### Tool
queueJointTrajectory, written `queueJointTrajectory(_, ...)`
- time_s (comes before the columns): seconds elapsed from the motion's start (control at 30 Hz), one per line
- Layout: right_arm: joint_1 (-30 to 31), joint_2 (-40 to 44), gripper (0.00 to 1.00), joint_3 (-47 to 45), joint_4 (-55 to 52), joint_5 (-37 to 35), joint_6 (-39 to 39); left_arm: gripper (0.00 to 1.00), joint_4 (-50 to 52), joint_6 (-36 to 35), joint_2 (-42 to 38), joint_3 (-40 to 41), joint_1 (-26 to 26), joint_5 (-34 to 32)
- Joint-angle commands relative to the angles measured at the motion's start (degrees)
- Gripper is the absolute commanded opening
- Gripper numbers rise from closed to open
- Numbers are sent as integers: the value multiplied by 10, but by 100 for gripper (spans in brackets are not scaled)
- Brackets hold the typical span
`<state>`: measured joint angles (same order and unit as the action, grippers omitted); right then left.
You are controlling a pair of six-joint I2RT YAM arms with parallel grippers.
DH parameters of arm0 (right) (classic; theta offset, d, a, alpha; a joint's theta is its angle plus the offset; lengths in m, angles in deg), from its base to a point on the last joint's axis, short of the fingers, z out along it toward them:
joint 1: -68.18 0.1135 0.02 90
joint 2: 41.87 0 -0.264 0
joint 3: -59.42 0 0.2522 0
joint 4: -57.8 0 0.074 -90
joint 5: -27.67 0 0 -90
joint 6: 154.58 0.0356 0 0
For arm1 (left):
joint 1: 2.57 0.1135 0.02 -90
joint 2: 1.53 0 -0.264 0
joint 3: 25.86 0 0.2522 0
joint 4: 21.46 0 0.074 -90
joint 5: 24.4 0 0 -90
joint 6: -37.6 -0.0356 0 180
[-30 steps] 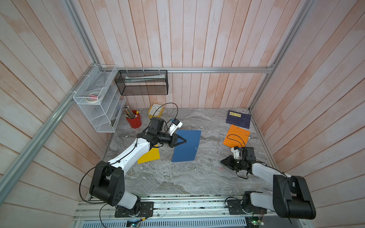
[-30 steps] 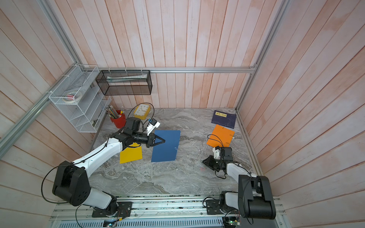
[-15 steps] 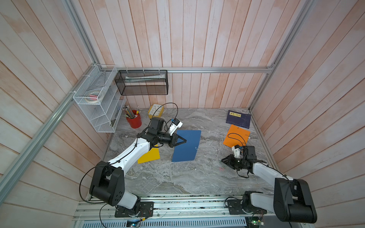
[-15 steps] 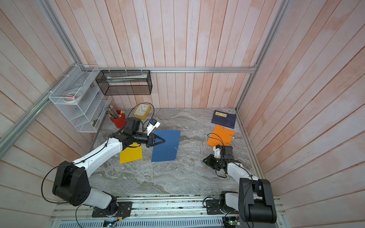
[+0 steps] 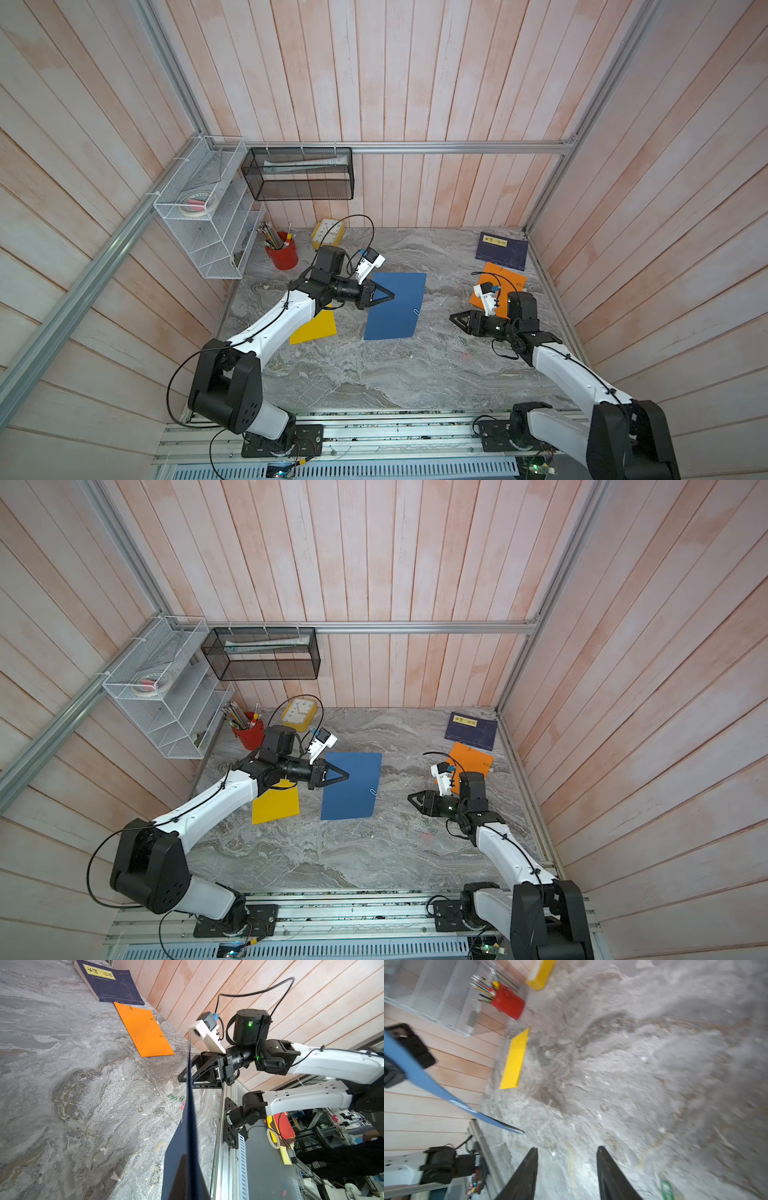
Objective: Unclip the paperclips from the documents
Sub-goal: Place the paper clip at the center of the board, then adjust the document.
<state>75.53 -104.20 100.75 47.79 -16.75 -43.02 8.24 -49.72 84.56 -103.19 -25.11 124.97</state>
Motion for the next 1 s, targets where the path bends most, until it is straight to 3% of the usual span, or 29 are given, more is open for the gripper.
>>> queueJointTrajectory(0.0,27,26,59,-17,130,63,16,0,-24,9,12,-5,1,29)
queueJointTrajectory(0.13,53,25,67,-12,177,83,12,0,-24,7,20,-11,-1,41)
queueJointTrajectory(0.3,63,-25,69,24,194,95,-6,0,-23,2,33,-27,-6,50)
queueJointTrajectory(0.73,79,-160,68,98,307,183,3,0,-10,-9,59,-58,-20,54)
queueJointTrajectory(0.97,100,-207,60,111,362,215,32,0,-14,-5,66,-68,-22,56)
